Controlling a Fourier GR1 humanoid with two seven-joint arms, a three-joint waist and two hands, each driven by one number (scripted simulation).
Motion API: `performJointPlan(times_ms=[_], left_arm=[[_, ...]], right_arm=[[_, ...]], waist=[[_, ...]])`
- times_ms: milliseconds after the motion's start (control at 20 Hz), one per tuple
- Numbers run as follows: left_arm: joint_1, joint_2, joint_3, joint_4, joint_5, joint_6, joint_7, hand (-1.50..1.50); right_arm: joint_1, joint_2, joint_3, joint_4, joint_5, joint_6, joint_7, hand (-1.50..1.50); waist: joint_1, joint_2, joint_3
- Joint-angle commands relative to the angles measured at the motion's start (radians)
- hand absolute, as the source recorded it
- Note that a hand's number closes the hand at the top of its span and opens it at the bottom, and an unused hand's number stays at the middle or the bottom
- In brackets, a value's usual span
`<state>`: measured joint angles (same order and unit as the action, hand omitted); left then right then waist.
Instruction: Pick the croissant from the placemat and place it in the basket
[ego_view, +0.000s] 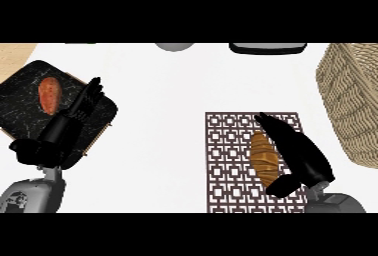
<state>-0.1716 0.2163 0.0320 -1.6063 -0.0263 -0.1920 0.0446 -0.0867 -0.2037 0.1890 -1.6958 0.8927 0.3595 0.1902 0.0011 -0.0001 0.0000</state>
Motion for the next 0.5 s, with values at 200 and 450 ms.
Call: performJointPlan(times_ms=[200, 450], left_arm=[[0.046, -0.020, 0.009, -0.048, -0.028, -0.015, -0.001, 0.00], [-0.001, -0.009, 0.041, 0.056, -0.029, -0.040, -0.053, 0.00]], right_arm=[[-0.030, 0.018, -0.023, 0.059, 0.037, 0.029, 0.008, -1.50], [0.000, 0.012, -0.029, 0.184, 0.062, -0.051, -0.092, -1.50]], waist=[[0.000, -0.001, 0.000], [-0.001, 0.000, 0.000]])
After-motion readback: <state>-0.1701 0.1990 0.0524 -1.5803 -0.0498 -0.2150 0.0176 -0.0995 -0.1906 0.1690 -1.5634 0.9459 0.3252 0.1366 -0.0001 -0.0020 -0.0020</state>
